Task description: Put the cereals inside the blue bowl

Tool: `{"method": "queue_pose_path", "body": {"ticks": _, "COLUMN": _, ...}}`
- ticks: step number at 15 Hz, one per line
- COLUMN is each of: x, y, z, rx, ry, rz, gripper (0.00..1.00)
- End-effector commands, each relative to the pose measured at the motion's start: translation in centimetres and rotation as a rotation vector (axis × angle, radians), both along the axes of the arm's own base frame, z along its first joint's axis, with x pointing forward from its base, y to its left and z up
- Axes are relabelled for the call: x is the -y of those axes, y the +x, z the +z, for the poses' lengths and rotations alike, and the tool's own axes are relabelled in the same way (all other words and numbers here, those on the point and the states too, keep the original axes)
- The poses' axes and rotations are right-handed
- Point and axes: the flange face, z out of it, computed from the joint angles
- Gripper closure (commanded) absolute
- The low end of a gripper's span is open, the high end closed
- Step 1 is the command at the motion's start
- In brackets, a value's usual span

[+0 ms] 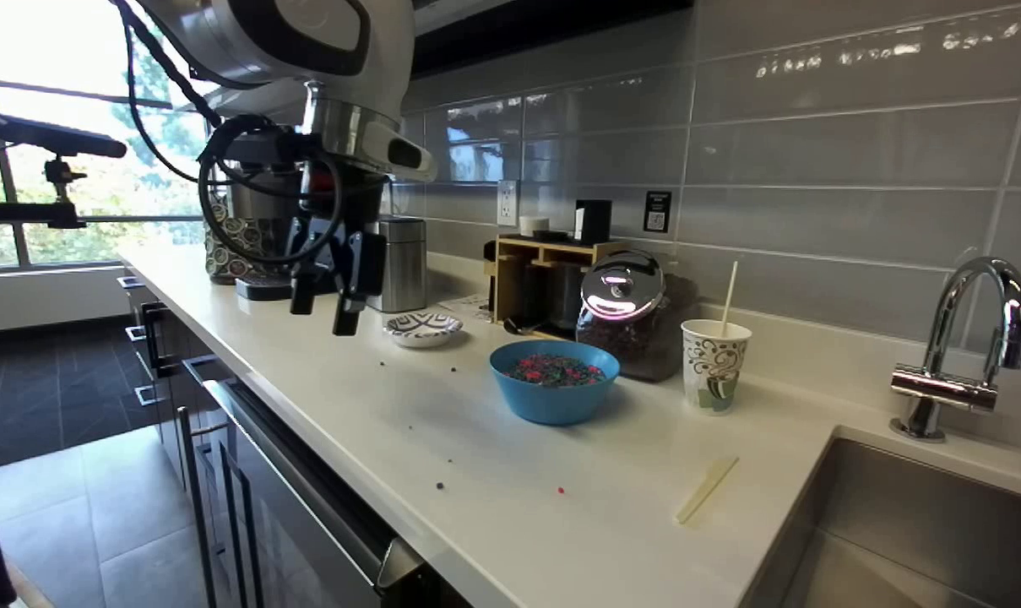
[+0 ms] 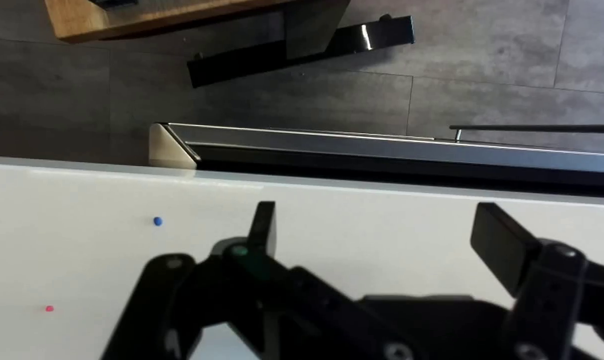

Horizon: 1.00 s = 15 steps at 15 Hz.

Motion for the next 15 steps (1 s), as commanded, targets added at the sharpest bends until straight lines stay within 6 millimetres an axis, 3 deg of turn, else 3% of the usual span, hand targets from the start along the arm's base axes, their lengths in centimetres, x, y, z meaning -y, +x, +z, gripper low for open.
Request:
{"method": "queue_pose_path", "body": {"ticks": 1, "x": 1.5, "y": 0.1, "z": 0.0, "rx": 0.074, "ry": -0.028, "rz": -0.029, "gripper": 0.00}}
{"method": "queue_pose_path", "body": {"ticks": 4, "x": 4.2, "y": -0.3, "z": -0.3, "rx": 0.142, "ry": -0.057, "rz": -0.083, "gripper": 0.00}}
{"method": "queue_pose_path", "body": {"ticks": 7, "x": 7.1, "y": -1.4, "z": -1.9, "rx": 0.163, "ry": -0.087, "rz": -0.147, "gripper": 0.00}}
{"method": "queue_pose_path", "body": {"ticks": 8, "x": 8.4, "y": -0.8, "z": -2.0, "rx": 0.153, "ry": -0.095, "rz": -0.152, "gripper": 0.00}}
{"method": "queue_pose_path", "body": {"ticks": 14, "x": 12.7, "y": -0.1, "z": -6.8, "rx": 0.166, "ry": -0.126, "rz": -0.109, "gripper": 0.00}}
{"method": "queue_pose_path", "body": {"ticks": 15, "x": 11.6, "y": -0.3, "z": -4.4, "rx": 0.189, "ry": -0.121, "rz": -0.132, "gripper": 0.00}}
